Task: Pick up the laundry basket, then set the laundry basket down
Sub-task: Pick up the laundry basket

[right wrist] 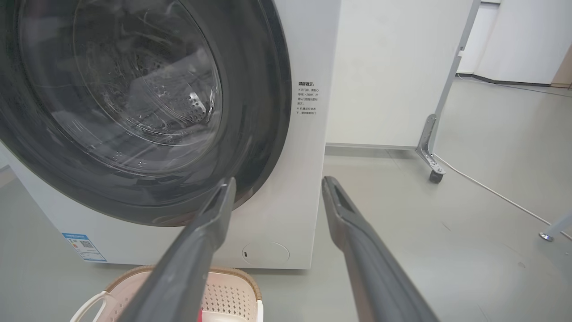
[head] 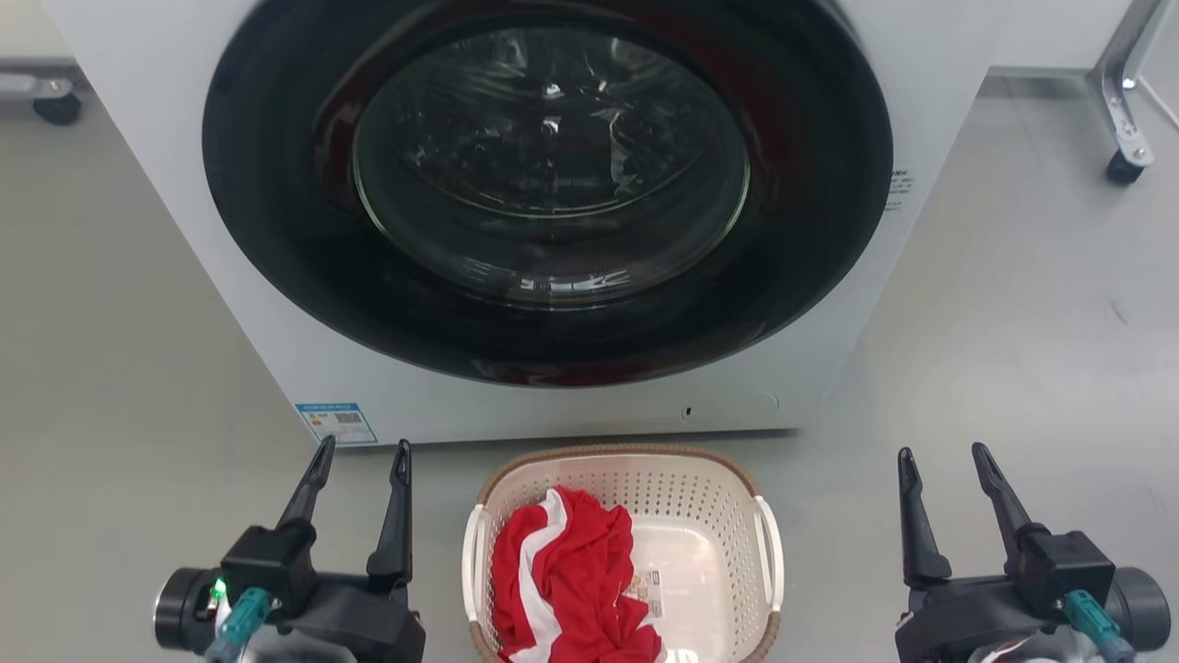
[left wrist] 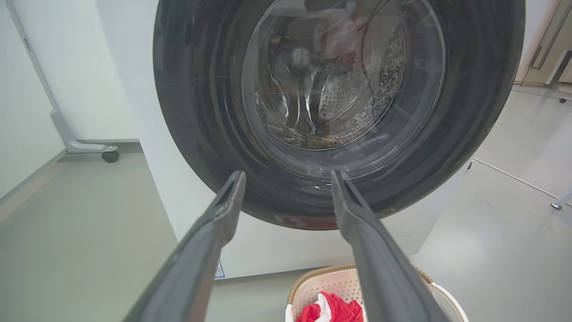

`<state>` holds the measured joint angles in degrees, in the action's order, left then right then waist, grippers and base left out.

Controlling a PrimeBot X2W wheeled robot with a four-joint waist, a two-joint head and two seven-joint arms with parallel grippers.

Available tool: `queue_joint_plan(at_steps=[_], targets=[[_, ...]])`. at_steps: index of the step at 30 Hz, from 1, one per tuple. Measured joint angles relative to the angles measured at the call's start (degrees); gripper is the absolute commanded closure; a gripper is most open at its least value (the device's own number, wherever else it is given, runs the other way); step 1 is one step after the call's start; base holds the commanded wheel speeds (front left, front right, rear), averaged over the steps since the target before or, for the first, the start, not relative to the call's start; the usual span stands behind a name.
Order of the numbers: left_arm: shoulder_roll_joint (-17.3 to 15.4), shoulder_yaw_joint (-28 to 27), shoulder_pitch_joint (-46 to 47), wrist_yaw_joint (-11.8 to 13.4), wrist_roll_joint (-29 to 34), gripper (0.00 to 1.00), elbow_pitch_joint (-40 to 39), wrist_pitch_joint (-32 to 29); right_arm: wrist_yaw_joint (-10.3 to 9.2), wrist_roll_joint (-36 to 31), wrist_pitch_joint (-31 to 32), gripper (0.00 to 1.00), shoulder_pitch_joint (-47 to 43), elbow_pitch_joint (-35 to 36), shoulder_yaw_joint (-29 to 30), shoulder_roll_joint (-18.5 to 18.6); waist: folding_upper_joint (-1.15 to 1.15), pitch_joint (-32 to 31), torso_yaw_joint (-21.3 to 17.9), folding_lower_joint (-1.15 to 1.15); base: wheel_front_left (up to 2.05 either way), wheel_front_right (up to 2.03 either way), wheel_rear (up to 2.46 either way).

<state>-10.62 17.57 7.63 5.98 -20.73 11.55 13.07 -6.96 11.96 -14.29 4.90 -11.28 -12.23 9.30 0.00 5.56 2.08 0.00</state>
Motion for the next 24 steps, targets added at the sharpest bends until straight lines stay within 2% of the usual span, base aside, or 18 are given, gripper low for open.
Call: queue_joint_plan(at_steps=[12,24], targets=[[0.55,-0.12,6.56,-1.53,-0.83,0.0,3.35,-1.9,0.96,-0.4,-0.01,0.0,7.54,-2.81,-1.01,-1.31,0.0,7.99,-0.21,0.01,0.0,0.0,0.0],[2.2,1.27,15.12,-3.55,-0.97,0.0,10.27,-4.47,1.94,-0.43,0.12,0.0,13.96,-8.08,-1.19,-1.31,0.0,16.57,-0.48,0.01,0.0,0.0,0.0]])
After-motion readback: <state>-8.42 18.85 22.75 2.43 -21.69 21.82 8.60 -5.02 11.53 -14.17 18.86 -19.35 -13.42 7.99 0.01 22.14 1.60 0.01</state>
